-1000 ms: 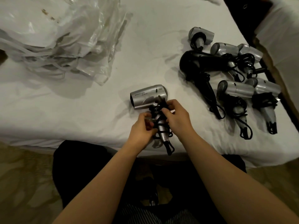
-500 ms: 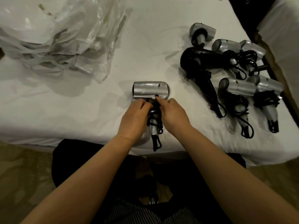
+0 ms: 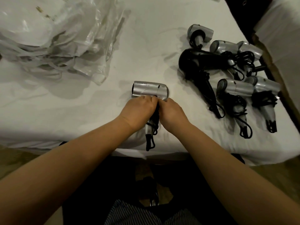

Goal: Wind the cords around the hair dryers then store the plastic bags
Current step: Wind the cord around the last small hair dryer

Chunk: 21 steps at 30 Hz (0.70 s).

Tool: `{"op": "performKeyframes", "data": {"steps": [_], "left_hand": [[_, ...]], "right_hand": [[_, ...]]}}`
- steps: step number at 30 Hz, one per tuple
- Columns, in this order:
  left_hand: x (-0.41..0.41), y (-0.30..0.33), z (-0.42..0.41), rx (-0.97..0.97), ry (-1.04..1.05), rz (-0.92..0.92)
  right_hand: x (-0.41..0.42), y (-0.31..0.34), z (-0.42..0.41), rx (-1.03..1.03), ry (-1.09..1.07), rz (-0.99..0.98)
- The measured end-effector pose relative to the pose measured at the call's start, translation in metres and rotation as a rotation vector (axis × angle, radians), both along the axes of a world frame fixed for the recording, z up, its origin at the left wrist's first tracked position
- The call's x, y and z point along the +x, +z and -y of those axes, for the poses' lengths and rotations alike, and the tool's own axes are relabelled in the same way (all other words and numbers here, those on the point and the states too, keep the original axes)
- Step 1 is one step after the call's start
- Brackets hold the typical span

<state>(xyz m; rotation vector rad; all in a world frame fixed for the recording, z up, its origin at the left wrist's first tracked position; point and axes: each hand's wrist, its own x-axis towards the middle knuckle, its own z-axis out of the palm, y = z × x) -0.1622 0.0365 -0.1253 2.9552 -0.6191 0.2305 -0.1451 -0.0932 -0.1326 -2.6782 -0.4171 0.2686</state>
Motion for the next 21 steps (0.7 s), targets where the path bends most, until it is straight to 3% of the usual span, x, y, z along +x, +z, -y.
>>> {"op": "performKeyframes", "data": {"steps": [3, 6, 10, 14, 17, 21], "left_hand": [[-0.003, 0.006, 0.002, 0.046, -0.008, -0.042], [0.0, 0.002, 0.003, 0.082, -0.042, 0.058], [0.0, 0.007, 0.006, 0.154, 0.069, -0.08], [0.004, 0.008, -0.001, 0.087, 0.098, -0.156], [0.009, 0.014, -0.006, 0.051, 0.067, -0.227], [0.014, 0.024, -0.006, -0.008, 0.034, -0.318]], "right_hand": [[-0.013, 0.001, -0.004, 0.011, 0.029, 0.001], [-0.016, -0.002, -0.006, -0.022, -0.025, 0.106], [-0.012, -0.003, -0.005, -0.05, 0.034, 0.137], [-0.01, -0.005, -0.007, -0.02, 0.03, 0.12], [-0.014, -0.007, -0.008, -0.087, 0.148, 0.194], [-0.011, -0.004, -0.005, -0.167, 0.197, 0.153]]}}
